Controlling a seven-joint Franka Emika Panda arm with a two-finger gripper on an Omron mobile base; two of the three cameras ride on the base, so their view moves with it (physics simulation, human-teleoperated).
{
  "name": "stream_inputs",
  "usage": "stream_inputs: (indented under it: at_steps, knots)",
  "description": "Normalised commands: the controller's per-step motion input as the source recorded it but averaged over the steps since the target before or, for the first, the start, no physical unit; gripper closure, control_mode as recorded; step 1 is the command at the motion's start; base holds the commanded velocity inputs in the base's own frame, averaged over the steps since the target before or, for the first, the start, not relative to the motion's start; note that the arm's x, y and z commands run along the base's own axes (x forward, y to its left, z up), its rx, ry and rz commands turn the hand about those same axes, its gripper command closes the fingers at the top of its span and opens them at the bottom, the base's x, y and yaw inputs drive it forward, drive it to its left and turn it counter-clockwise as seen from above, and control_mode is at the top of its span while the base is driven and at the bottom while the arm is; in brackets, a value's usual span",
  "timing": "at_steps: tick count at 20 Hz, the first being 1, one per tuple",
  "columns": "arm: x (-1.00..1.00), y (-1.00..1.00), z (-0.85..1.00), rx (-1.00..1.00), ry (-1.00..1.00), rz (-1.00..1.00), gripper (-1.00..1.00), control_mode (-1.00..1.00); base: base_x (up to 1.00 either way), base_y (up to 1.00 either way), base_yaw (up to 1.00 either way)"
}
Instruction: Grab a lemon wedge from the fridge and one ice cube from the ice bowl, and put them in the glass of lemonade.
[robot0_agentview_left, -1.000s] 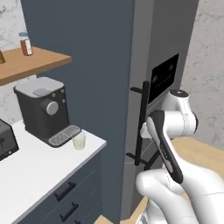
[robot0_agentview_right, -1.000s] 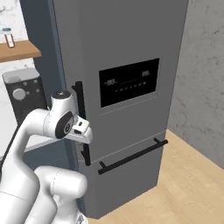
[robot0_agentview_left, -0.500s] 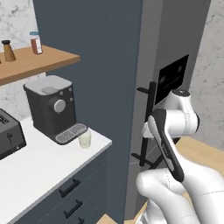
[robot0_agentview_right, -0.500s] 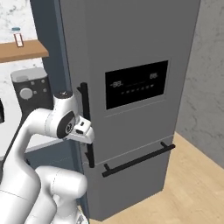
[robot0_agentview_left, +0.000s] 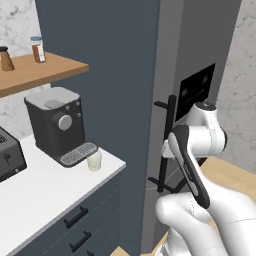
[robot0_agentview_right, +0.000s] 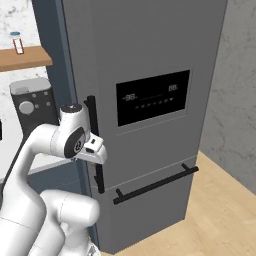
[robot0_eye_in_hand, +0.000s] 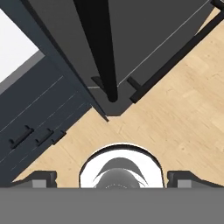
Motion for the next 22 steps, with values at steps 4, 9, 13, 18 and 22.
stream_inputs:
  at_steps: [4, 9, 13, 18, 22]
  knots:
    - [0.00, 0.00, 0.00, 0.00, 0.00, 0.00, -1.00, 1.00, 0.00, 0.00, 0.00]
    - [0.09, 0.00, 0.02, 0.00, -0.02, 0.00, -1.00, -1.00, 0.00, 0.00, 0.00]
    - [0.69, -0.13, 0.15, 0.02, -0.01, 0.09, -1.00, -1.00, 0.00, 0.00, 0.00]
    - [0.84, -0.39, 0.07, 0.07, 0.00, 0.27, -1.00, -1.00, 0.00, 0.00, 0.00]
    - [0.79, -0.29, 0.15, -0.01, 0.00, 0.21, -1.00, -1.00, 0.00, 0.00, 0.00]
